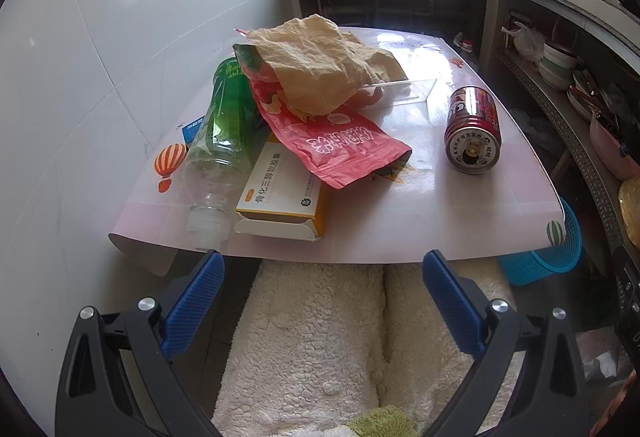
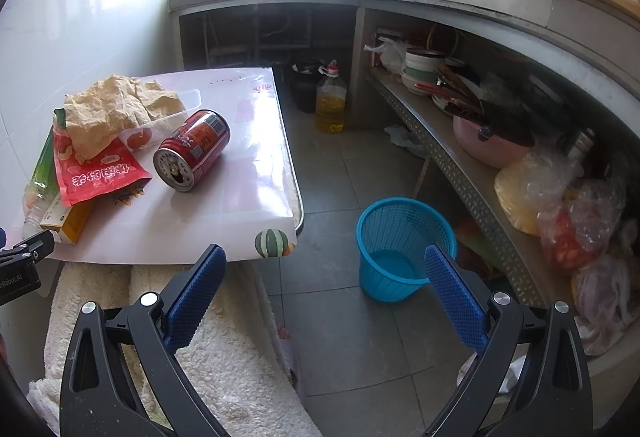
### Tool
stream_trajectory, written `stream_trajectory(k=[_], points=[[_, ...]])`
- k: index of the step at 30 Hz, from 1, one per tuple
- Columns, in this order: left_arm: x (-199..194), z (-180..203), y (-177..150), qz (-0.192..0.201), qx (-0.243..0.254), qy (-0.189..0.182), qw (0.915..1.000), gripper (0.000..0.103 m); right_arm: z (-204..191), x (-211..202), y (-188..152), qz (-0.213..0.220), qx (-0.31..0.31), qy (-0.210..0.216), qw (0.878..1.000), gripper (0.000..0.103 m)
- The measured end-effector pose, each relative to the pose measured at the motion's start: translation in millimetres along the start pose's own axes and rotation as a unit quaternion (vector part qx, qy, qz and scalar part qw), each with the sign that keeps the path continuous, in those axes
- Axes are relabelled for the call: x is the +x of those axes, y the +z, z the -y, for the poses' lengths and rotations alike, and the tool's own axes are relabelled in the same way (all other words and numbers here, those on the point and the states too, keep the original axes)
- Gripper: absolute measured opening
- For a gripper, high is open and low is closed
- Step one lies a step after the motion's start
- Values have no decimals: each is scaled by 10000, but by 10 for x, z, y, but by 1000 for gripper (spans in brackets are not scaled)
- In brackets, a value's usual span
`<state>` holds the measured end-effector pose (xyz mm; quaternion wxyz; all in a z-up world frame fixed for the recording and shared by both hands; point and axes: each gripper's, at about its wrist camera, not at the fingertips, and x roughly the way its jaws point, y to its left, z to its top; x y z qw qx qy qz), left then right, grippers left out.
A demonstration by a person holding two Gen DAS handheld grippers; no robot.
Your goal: Collect trash
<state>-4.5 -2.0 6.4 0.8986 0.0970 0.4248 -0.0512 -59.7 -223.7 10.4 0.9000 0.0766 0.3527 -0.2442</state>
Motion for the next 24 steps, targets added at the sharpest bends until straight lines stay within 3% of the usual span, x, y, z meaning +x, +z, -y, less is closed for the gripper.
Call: stream_trajectory(k=[24], points=[[77, -43, -13, -72, -35, 12, 10000, 97, -26, -4, -2, 7, -6, 19, 10000, 95]])
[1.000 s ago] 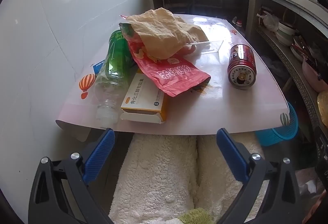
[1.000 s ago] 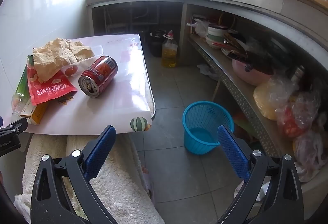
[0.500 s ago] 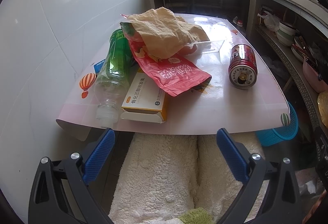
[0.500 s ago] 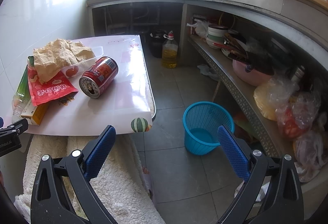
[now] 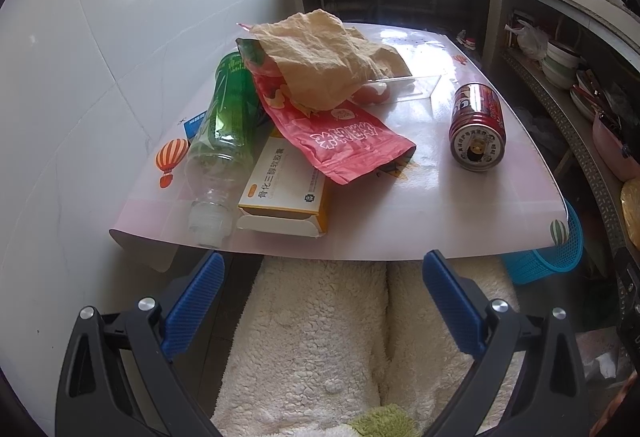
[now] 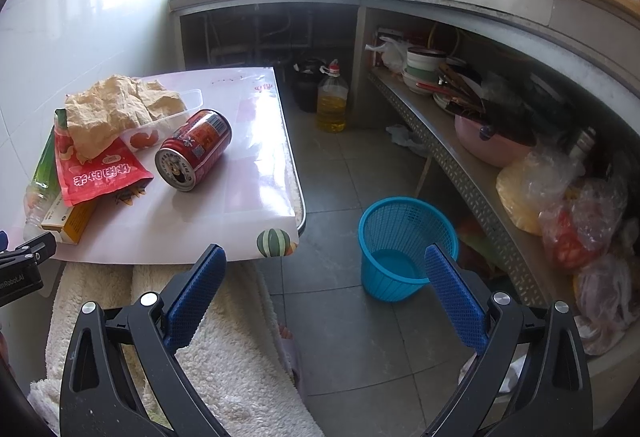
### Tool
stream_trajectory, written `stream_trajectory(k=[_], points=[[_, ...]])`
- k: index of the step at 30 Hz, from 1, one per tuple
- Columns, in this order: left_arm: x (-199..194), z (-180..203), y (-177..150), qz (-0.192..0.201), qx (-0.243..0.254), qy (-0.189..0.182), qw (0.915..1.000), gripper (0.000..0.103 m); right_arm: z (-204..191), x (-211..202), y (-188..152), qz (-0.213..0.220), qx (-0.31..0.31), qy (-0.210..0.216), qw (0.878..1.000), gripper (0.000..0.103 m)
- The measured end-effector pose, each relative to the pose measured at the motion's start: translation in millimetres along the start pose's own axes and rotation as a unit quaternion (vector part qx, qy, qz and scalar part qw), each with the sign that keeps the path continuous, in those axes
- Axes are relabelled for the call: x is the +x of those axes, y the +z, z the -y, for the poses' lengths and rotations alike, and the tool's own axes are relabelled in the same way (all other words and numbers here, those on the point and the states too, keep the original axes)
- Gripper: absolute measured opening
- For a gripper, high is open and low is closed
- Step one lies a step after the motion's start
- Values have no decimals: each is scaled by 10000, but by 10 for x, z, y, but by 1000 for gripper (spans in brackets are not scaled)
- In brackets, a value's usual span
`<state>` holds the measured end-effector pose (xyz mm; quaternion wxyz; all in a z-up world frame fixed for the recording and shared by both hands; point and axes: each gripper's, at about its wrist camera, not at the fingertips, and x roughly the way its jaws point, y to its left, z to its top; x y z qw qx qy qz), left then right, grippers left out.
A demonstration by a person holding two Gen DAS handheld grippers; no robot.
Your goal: Collect trash
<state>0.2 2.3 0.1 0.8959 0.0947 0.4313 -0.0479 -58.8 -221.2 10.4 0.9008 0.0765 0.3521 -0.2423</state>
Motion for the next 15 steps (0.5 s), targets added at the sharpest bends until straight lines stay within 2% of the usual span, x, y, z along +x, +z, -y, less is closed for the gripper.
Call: stream_trajectory(k=[15], points=[[4, -4, -9, 7, 5, 21, 10000, 97, 7, 1, -1, -2, 8, 10, 10000, 95]])
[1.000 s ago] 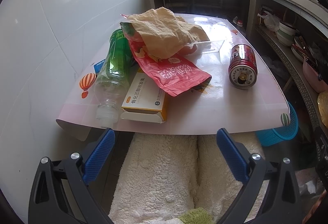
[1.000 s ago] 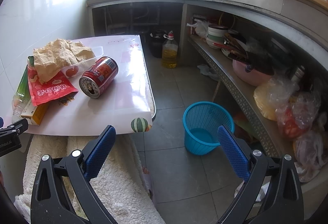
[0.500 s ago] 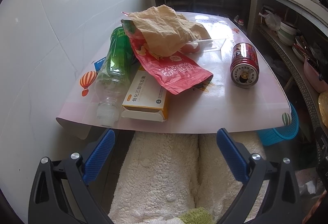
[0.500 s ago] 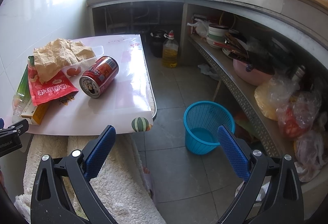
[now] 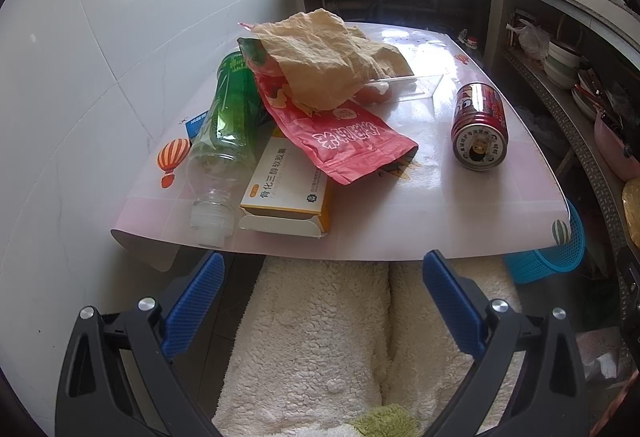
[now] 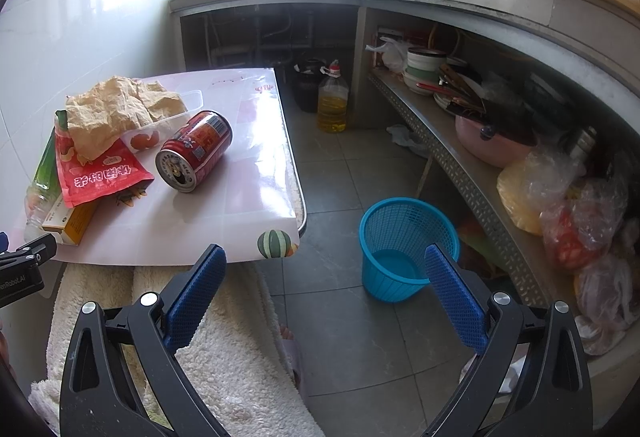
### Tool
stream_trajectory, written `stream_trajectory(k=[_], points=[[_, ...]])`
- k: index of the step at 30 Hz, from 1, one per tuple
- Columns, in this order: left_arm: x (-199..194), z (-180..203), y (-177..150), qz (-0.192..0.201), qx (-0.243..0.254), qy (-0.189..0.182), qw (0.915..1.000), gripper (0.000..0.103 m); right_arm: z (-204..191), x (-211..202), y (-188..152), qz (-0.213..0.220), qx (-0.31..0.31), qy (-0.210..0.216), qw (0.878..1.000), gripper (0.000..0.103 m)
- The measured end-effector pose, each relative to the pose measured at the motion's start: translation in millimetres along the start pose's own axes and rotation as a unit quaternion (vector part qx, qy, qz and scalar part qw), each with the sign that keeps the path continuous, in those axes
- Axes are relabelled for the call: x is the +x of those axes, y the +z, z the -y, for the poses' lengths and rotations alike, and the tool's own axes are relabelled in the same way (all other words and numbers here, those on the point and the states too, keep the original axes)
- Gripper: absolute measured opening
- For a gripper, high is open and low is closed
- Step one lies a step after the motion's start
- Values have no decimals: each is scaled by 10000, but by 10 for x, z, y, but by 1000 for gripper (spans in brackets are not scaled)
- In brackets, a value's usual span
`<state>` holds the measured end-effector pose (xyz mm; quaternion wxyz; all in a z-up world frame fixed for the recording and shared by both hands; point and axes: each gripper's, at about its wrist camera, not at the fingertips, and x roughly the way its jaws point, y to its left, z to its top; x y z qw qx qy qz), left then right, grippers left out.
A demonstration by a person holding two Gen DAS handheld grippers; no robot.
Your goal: Collect trash
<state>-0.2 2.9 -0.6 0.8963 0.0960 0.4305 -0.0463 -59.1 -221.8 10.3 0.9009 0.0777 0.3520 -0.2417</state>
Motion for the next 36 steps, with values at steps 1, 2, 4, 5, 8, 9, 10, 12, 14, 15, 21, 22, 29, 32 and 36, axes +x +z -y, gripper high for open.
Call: stream_trajectory(k=[1, 2, 4, 5, 8, 9, 10, 12, 14, 15, 21, 22, 29, 32, 36], points=[[0, 0, 0, 2, 1, 4, 10000, 97, -1, 0, 1, -3, 2, 3, 10000, 95], [1, -1, -1, 4, 3, 4, 10000, 97, -1, -1, 2, 0, 2, 5, 10000, 95], [4, -5, -2, -3, 2, -3, 10000, 97, 0, 2, 0, 2, 1, -3, 10000, 95], [1, -2, -1, -1, 1, -1, 10000, 97, 1, 2, 0, 0, 4, 3, 10000, 95], [0, 0, 2, 1, 4, 1, 10000, 97, 0, 3, 0, 3, 1, -1, 10000, 95], [3, -5, -1, 1, 5, 3, 10000, 97, 1, 3, 0, 1, 3, 2, 10000, 95], [-1, 0, 2, 2, 3, 0, 10000, 97, 2, 3, 0, 1, 6, 3, 10000, 95], [2, -7, 0, 9, -5, 1, 10000, 97, 0, 5, 1, -7, 4, 6, 10000, 95], [14, -19, -5, 1, -18, -7, 10000, 97, 1, 5, 3, -4, 1, 6, 10000, 95], [20, -23, -6, -7, -18, -8, 10000, 97, -6, 1, 12, -1, 2, 4, 10000, 95], [46, -55, 1, -18, -29, -31, 10000, 97, -31, 23, 41, -43, 28, 6, 10000, 95], [51, -55, 9, -31, -37, -41, 10000, 97, -38, 23, 49, -40, 39, 10, 10000, 95], [100, -71, 77, -40, 48, -107, 9999, 97, -28, 7, 88, 64, 164, 105, 9998, 95], [125, -76, 144, -15, 100, -116, 9999, 97, -53, 29, 137, 83, 163, 150, 9997, 95], [134, -111, 253, 71, 91, -139, 9998, 97, -94, 80, 203, 62, 134, 230, 9996, 95]])
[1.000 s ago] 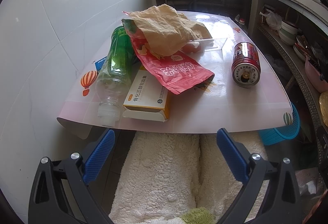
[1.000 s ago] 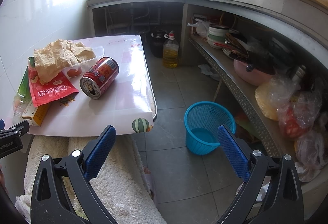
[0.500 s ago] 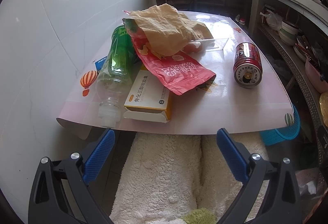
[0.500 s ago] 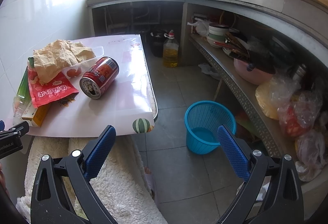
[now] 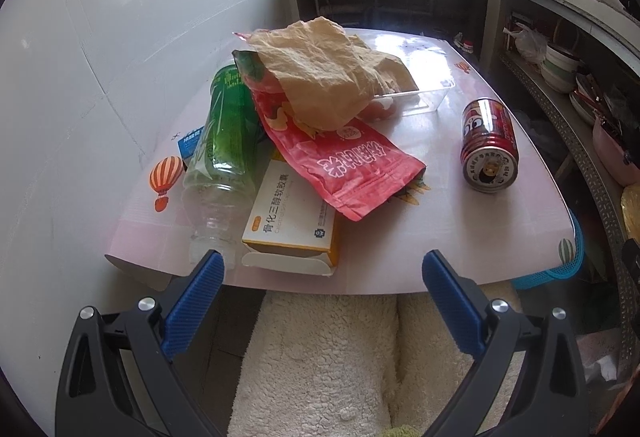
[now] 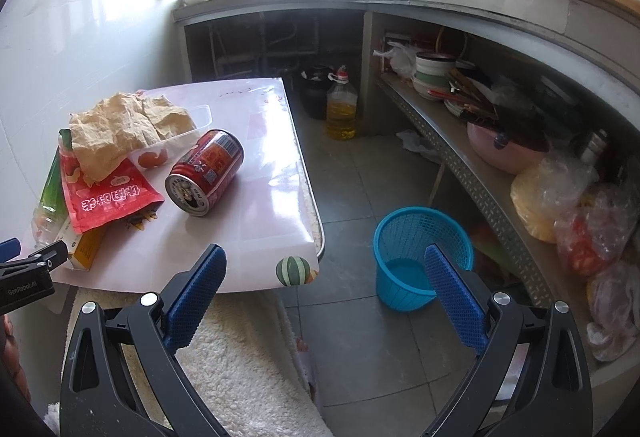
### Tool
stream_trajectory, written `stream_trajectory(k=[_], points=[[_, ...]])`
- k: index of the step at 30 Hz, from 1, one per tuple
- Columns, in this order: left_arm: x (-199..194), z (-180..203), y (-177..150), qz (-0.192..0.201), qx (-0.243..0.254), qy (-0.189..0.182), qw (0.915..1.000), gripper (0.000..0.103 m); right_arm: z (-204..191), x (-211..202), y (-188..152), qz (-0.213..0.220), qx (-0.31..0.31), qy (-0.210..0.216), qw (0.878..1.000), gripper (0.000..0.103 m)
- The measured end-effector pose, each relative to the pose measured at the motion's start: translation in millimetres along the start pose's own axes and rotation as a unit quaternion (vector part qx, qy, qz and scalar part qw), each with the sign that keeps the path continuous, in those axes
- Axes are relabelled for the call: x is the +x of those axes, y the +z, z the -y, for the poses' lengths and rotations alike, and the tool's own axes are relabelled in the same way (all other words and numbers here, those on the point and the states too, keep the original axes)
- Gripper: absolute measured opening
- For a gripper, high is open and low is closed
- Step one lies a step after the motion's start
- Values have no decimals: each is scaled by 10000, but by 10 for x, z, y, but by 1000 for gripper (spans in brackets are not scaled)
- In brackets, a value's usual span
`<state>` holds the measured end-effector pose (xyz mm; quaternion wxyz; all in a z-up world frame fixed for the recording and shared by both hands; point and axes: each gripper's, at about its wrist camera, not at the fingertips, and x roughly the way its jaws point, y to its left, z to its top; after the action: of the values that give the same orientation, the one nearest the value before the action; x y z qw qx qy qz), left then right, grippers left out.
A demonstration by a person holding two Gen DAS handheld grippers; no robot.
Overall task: Collect trash
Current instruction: 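Reach the left gripper to the tan paper towel and grasp it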
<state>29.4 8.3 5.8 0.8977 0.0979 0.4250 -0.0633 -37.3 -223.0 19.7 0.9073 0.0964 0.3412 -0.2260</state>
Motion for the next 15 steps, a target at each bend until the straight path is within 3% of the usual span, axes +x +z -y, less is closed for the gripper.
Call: stream_trajectory(k=[5, 15], points=[[73, -15, 191, -96, 101, -200, 9997, 97, 7, 125, 66, -122, 34, 116, 9999, 95], [129, 39, 539, 125, 248, -800, 9964, 97, 53, 262, 256, -204, -147, 120, 9996, 95]])
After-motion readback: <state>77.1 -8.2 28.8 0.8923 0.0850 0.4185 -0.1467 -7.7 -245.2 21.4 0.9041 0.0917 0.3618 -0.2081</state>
